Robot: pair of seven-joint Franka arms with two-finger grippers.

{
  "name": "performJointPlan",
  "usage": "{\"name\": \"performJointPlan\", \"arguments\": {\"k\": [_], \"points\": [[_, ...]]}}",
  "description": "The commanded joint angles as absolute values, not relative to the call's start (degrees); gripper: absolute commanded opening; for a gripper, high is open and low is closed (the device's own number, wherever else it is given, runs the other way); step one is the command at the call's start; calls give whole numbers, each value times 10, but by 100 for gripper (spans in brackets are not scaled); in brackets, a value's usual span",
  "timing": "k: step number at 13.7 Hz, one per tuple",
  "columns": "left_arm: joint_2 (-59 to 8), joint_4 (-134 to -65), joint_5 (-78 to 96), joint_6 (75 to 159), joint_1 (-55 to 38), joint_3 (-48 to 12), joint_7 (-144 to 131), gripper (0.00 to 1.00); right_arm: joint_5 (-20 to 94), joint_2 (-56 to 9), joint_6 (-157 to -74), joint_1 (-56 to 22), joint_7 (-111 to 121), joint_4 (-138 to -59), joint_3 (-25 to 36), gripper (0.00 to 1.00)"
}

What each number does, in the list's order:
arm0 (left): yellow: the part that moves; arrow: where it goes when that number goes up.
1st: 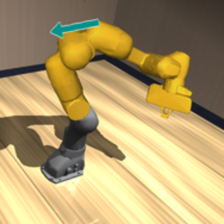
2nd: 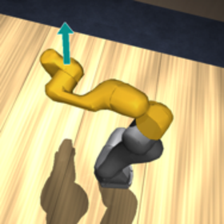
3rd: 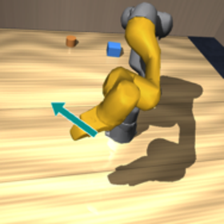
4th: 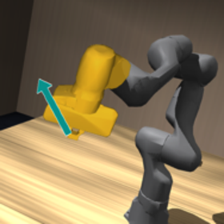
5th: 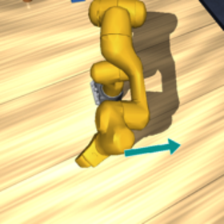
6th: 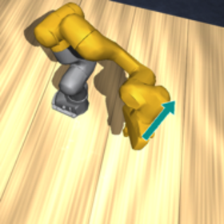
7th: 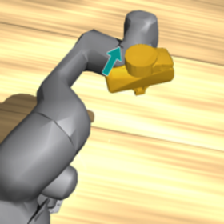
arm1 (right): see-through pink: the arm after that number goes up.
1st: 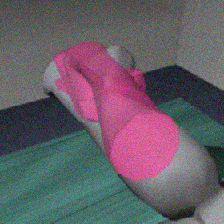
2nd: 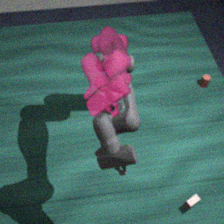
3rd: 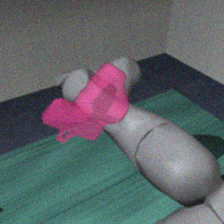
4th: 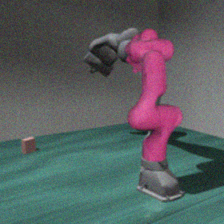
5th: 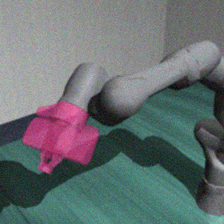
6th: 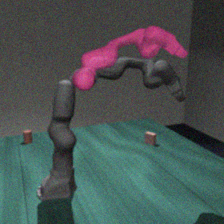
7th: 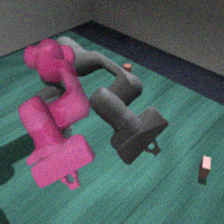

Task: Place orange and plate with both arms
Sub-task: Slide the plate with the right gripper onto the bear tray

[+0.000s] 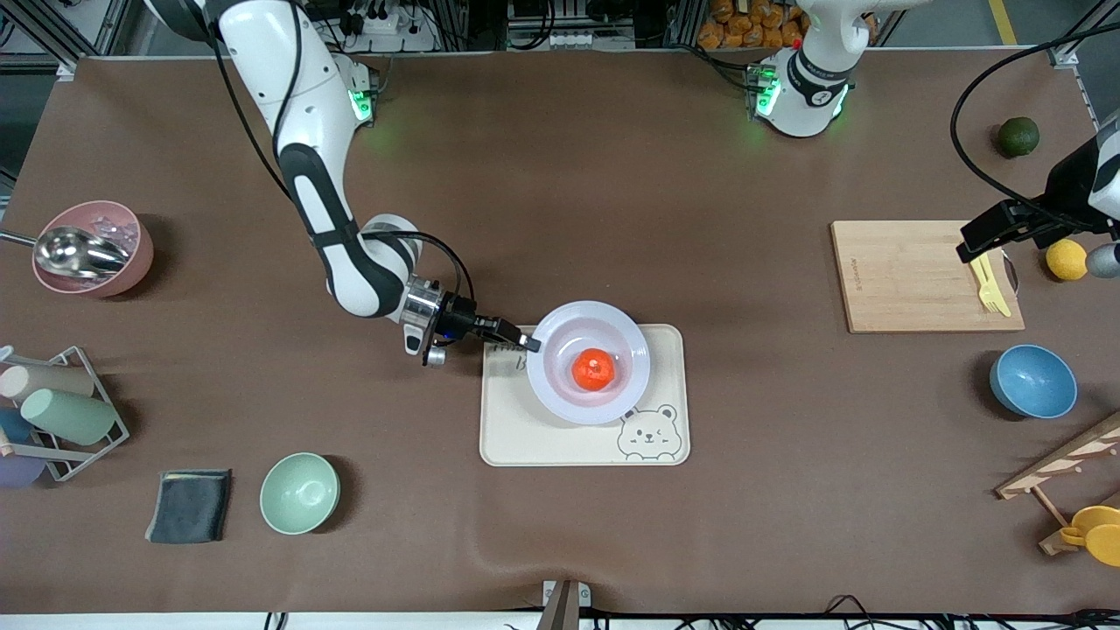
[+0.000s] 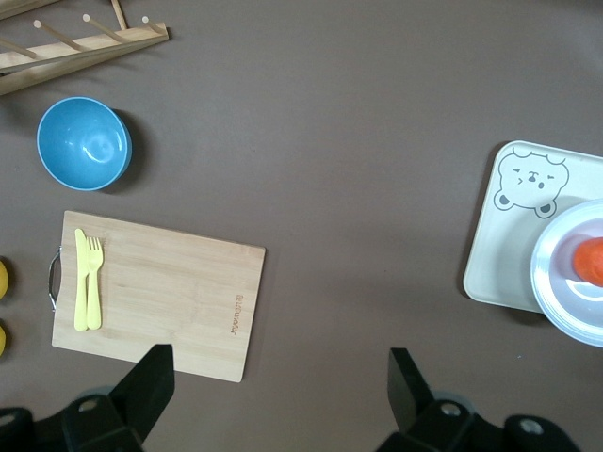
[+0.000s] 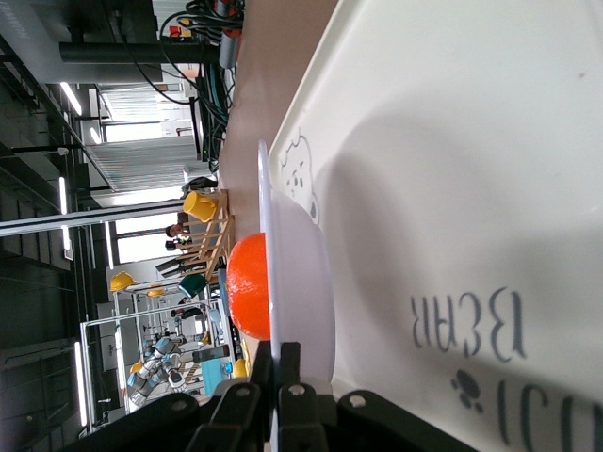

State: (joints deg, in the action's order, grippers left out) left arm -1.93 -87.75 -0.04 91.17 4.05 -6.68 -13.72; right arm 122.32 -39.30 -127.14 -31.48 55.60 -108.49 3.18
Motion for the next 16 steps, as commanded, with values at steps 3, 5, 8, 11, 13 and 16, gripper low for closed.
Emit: {"name": "performJointPlan", "arguments": {"k": [3,5,8,11,13,16], "points": [[-8,-881,2,911,41,-66,-126,100,1209,-417,-1287,-307,548,-1052,27,0],[-8,-880,2,910,42,-65,-121,100,1195,-417,-1312,-308,547,-1045,27,31],[-7,-879,2,907,42,-64,-120,100,1180,-417,-1346,-318,530,-1042,27,38],[-11,-881,3,907,42,-65,-121,100,1131,-416,-1346,-316,489,-1040,27,45],[-17,-879,3,911,38,-66,-122,100,1102,-412,-1371,-317,472,-1040,27,53],[-11,-881,3,905,41,-66,-120,100,1044,-405,-1388,-317,401,-1038,27,52]]}}
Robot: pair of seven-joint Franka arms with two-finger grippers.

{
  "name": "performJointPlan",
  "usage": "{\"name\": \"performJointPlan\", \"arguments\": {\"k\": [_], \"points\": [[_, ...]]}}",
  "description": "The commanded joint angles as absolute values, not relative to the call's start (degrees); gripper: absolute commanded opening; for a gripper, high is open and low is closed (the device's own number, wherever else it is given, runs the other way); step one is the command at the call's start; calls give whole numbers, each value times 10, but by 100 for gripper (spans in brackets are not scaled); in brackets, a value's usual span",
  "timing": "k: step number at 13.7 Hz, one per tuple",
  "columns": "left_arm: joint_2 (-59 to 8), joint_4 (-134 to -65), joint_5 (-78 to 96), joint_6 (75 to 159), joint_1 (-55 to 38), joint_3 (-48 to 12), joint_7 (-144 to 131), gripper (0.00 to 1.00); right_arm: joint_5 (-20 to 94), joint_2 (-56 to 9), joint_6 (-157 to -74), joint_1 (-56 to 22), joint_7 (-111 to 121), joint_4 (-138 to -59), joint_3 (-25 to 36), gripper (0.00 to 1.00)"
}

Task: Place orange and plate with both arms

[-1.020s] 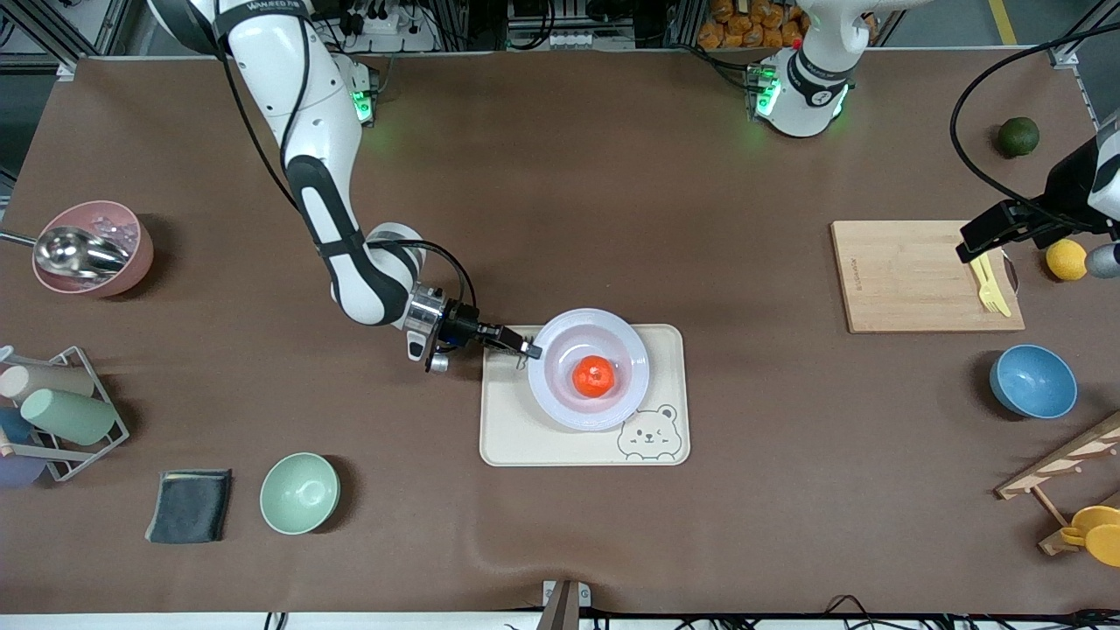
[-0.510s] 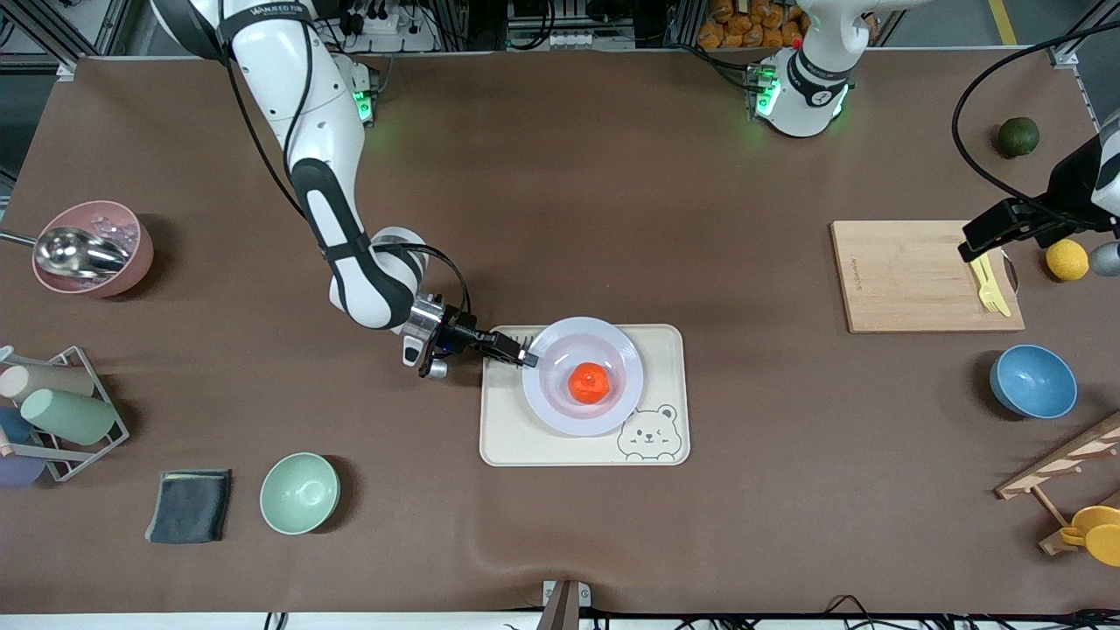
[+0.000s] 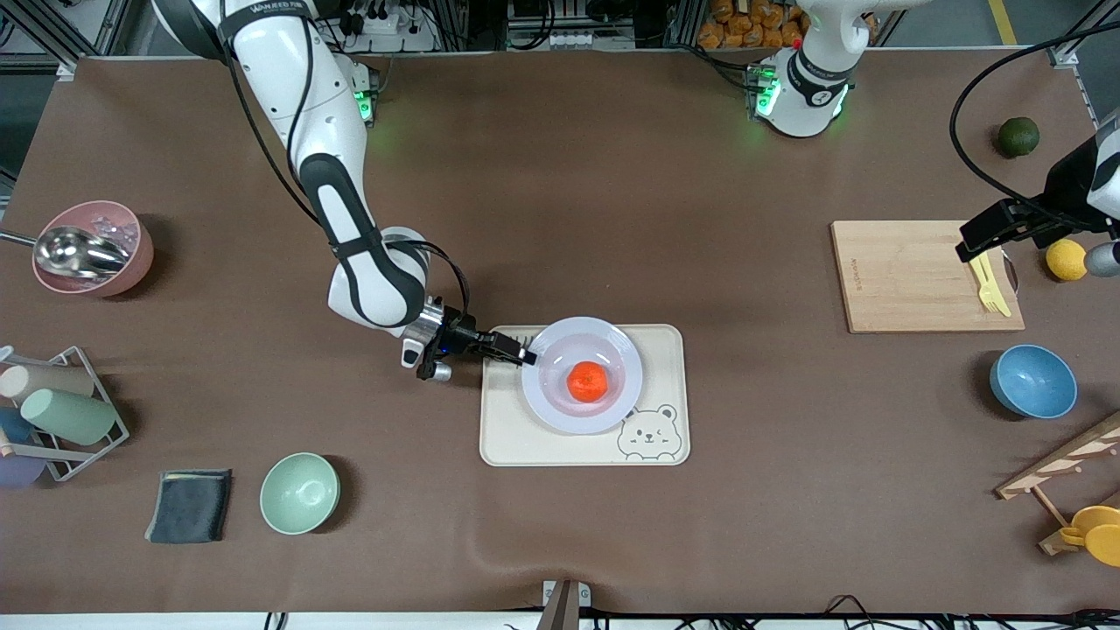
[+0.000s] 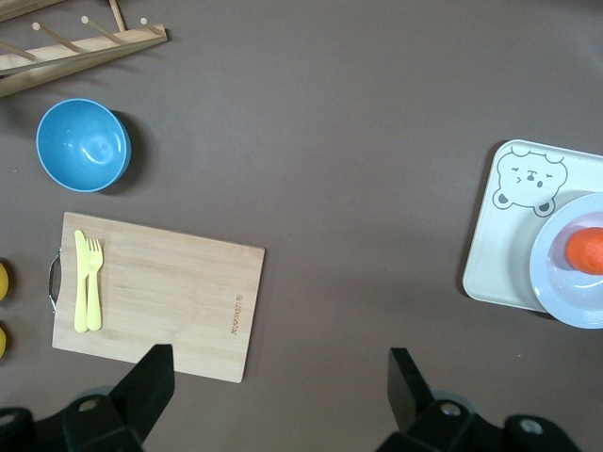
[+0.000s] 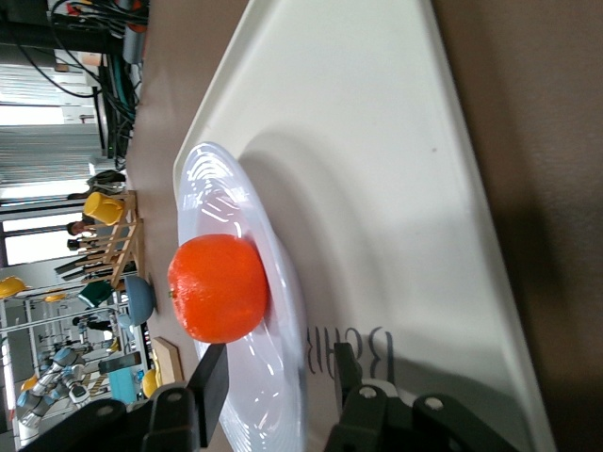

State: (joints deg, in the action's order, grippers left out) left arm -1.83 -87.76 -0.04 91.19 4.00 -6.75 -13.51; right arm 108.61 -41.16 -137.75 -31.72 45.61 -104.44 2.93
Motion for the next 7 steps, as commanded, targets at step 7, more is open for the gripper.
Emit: {"name": "performJointPlan", "arguments": {"k": [7], "points": [[-10,-878,3,902,42,-65,-120,100,812,-381,-1374,-284,185,-1019,29,59]]}}
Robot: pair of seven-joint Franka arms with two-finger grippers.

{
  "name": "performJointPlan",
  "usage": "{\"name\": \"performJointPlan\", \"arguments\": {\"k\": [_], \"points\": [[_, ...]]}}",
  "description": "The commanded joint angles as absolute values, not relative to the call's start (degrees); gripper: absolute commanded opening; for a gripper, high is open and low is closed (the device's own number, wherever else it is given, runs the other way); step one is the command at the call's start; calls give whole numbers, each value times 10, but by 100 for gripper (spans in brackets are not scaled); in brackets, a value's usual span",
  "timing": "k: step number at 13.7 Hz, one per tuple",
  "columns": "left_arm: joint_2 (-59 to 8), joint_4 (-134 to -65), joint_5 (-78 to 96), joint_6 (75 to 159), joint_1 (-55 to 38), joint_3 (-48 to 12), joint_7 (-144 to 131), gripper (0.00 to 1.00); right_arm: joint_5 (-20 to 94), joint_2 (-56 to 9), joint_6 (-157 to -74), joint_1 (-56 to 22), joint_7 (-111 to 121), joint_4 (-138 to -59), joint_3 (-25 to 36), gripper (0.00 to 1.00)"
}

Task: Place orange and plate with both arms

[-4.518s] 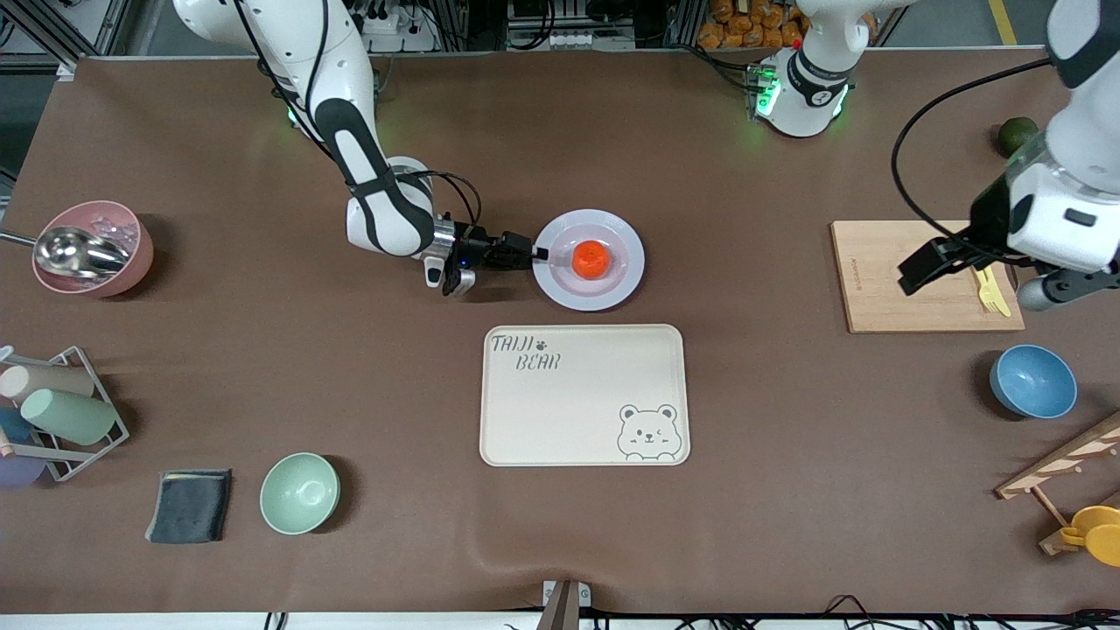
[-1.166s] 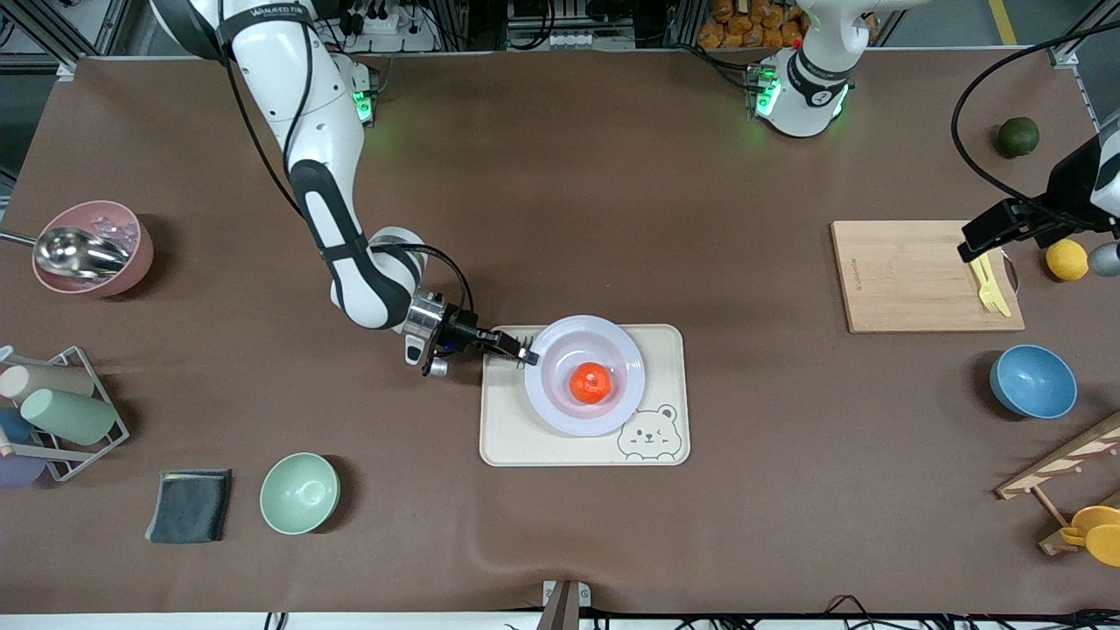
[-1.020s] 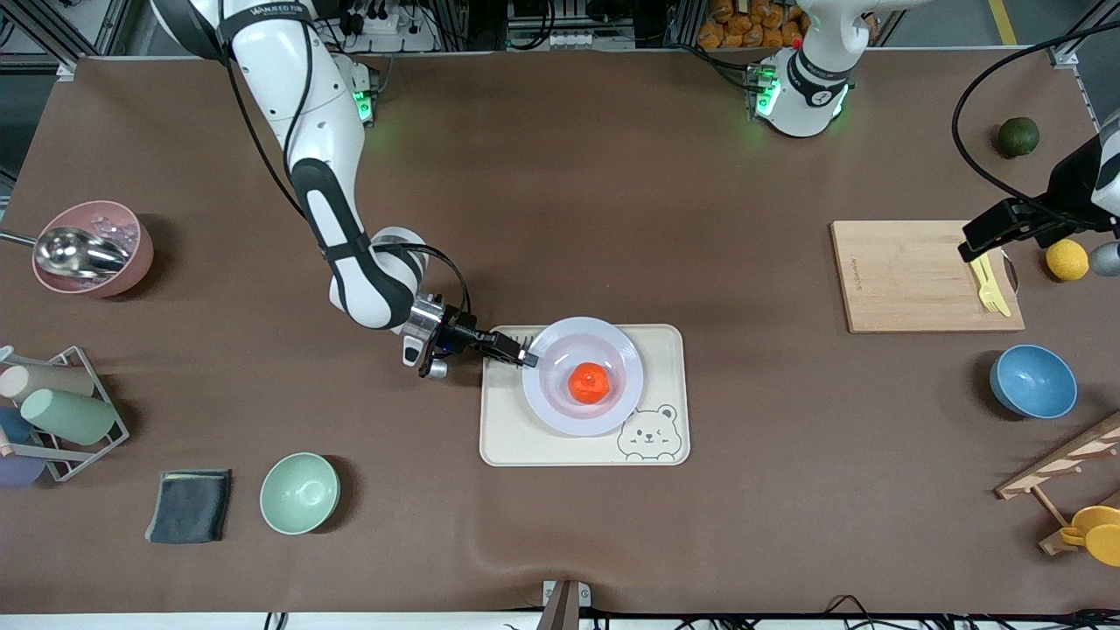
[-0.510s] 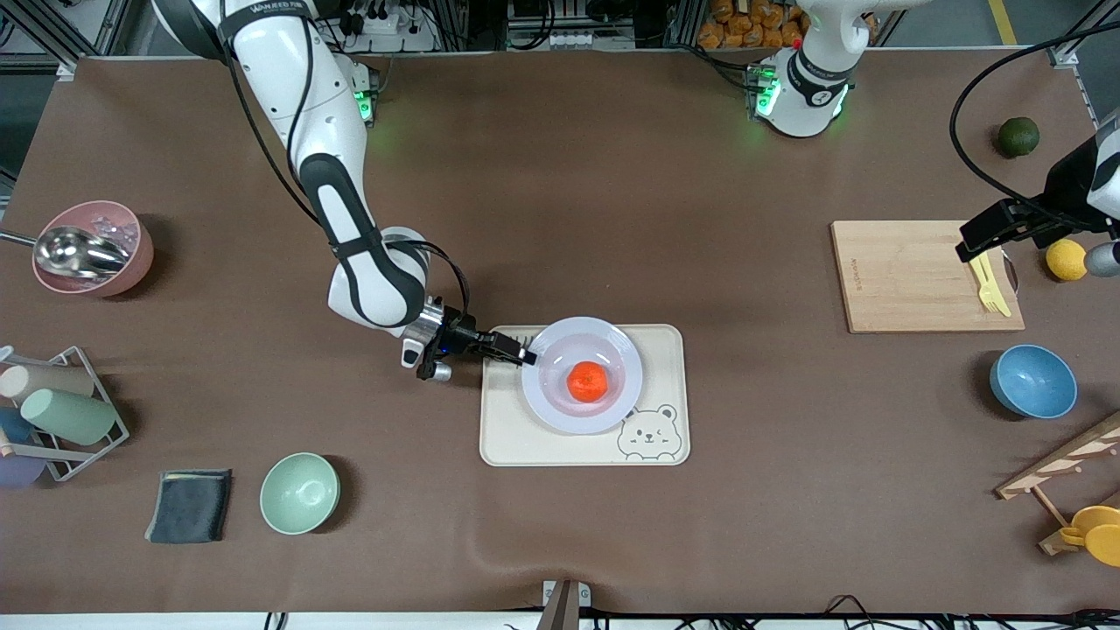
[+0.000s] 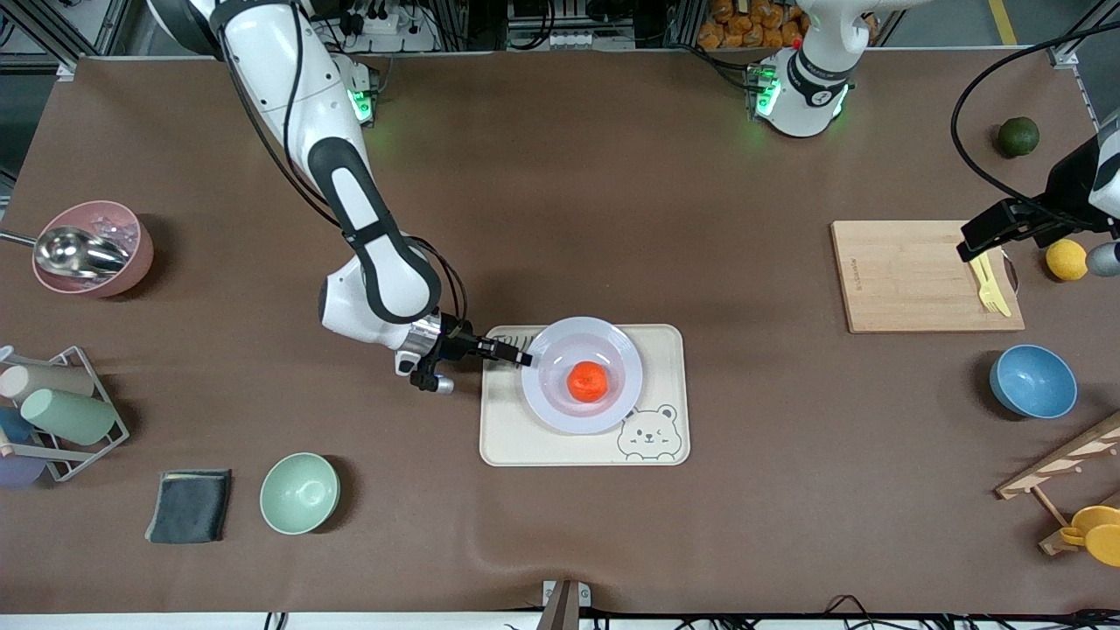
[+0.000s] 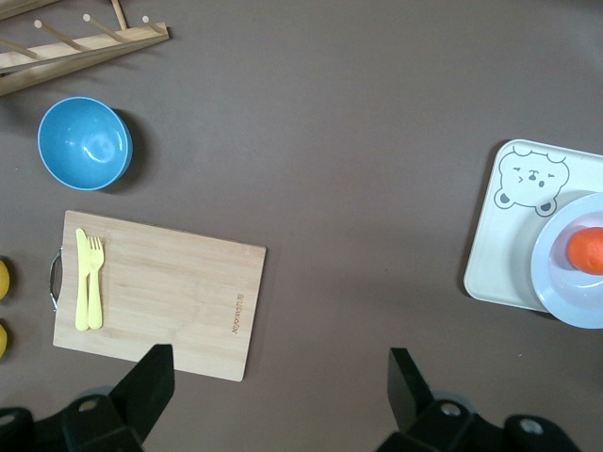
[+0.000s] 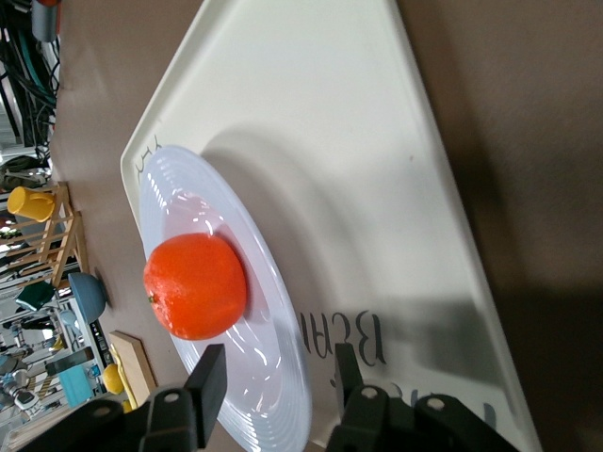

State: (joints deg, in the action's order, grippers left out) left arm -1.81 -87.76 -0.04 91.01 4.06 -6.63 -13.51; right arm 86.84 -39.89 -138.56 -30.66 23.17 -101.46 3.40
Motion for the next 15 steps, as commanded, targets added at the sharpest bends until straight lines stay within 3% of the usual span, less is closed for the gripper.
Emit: {"name": "performJointPlan", "arguments": {"k": [1,7,9,11,15], "points": [[-10,-878,3,902,42,-66,-120,100,768,-375,-1361,-273,152,-1015,28,61],[-6,-878,3,901,42,-63,-120,100,510,-345,-1180,-157,34,-946,29,68],[-6,-879,2,901,42,-62,-120,100,456,-343,-1145,-135,25,-927,29,77],[-5,-882,2,886,42,-63,-124,100,385,-345,-1095,-101,26,-891,28,100],[-6,-880,3,887,42,-65,-127,100,278,-346,-1027,-67,31,-834,27,100]]}}
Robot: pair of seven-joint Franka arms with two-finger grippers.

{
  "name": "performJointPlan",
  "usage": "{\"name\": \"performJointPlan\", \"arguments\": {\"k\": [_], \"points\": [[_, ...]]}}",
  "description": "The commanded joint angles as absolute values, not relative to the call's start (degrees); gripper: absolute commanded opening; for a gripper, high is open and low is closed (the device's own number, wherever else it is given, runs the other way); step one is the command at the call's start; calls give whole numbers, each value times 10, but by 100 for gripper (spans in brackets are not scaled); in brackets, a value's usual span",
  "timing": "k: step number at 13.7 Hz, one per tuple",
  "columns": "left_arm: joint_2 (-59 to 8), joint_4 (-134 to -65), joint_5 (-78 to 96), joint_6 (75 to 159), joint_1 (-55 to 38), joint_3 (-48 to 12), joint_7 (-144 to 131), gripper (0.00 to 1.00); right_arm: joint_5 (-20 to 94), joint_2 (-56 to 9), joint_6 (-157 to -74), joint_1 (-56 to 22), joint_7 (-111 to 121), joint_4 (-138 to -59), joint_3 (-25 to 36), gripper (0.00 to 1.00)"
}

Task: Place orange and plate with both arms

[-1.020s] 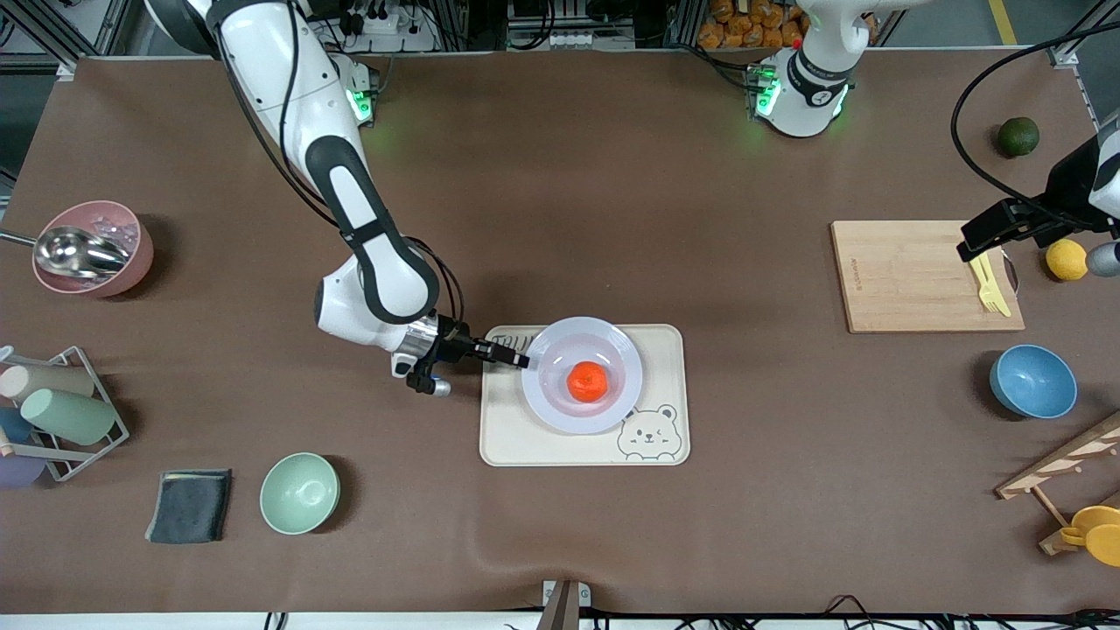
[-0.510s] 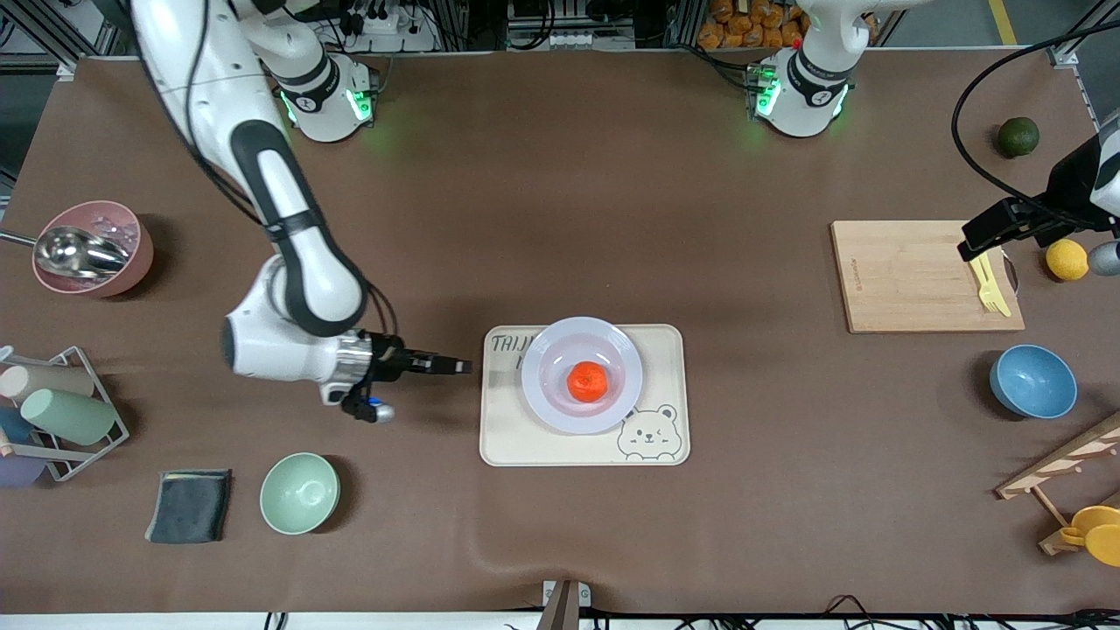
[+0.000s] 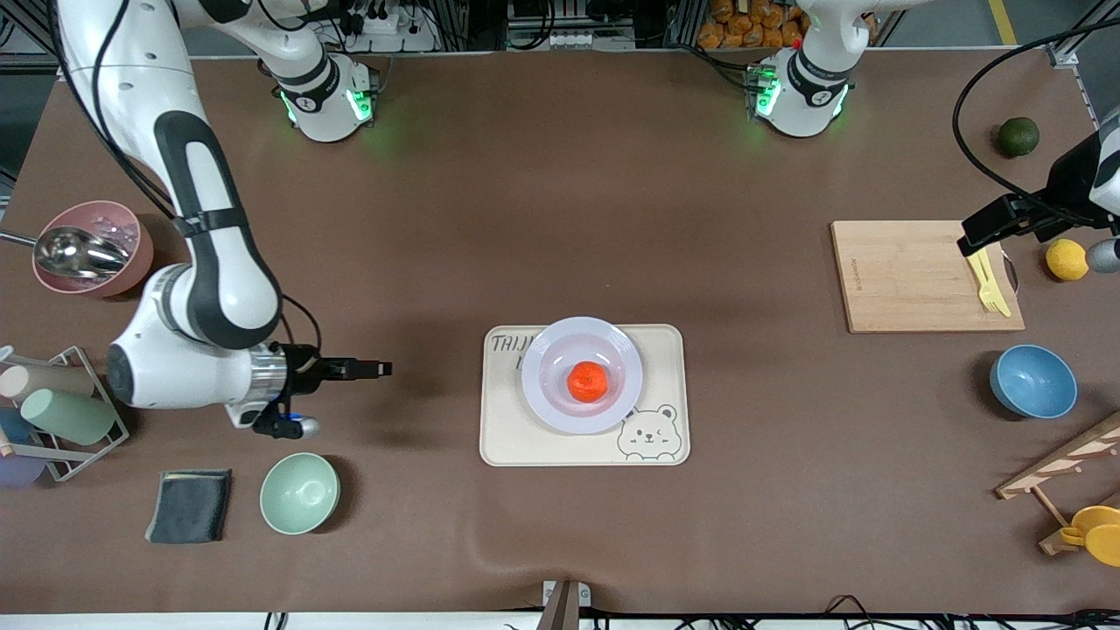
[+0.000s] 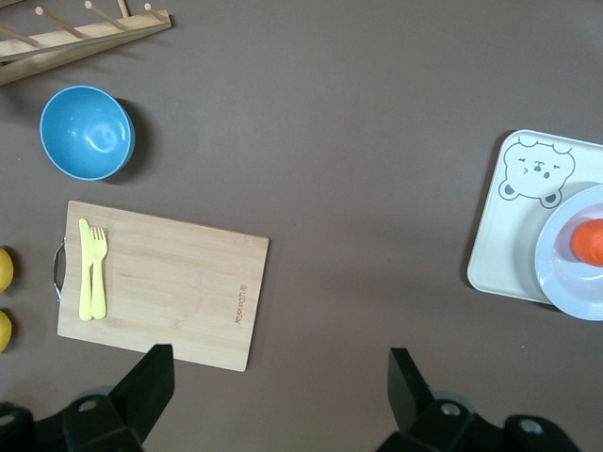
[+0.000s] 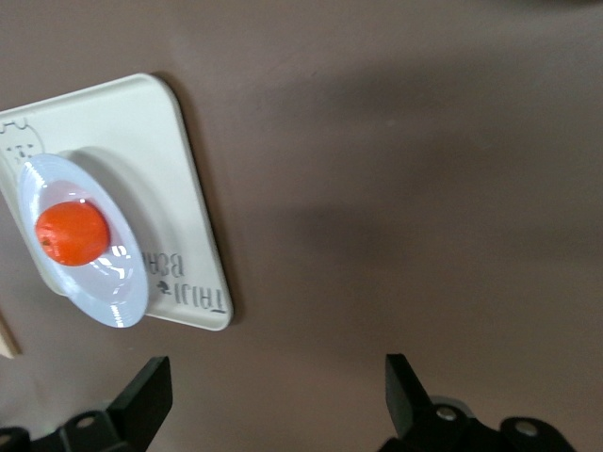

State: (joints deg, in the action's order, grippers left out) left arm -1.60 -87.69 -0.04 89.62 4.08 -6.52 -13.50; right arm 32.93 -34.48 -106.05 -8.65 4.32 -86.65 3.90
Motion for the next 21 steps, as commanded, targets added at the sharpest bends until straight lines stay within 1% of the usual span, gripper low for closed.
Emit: {"name": "performJointPlan", "arguments": {"k": [1,3,4,5,7,10,12,14,15,16,19,21], "points": [[-6,-879,2,887,42,-65,-126,100,246,-345,-1009,-66,32,-824,28,100],[-5,-879,2,885,42,-65,-126,100,174,-324,-1002,-57,36,-817,27,100],[-4,-881,2,884,42,-65,-126,100,123,-316,-996,-45,67,-817,22,100],[0,-881,2,885,42,-65,-123,100,102,-309,-994,-34,108,-812,16,100],[0,-882,3,884,42,-63,-123,100,98,-268,-984,-18,142,-812,10,100],[2,-882,3,878,43,-61,-122,100,95,-215,-933,-14,143,-812,2,100],[5,-881,2,875,43,-60,-122,100,57,-165,-906,-4,132,-817,-32,100],[5,-881,2,875,43,-60,-122,100,57,-134,-857,50,91,-814,-78,100],[5,-881,2,875,43,-60,-122,100,53,-114,-846,82,91,-816,-110,100],[5,-882,2,875,43,-60,-122,100,52,-97,-845,96,88,-820,-127,100],[5,-882,2,875,43,-59,-121,100,50,-43,-847,105,58,-863,-128,100],[5,-883,2,875,44,-59,-121,100,50,-26,-854,131,57,-890,-126,100]]}}
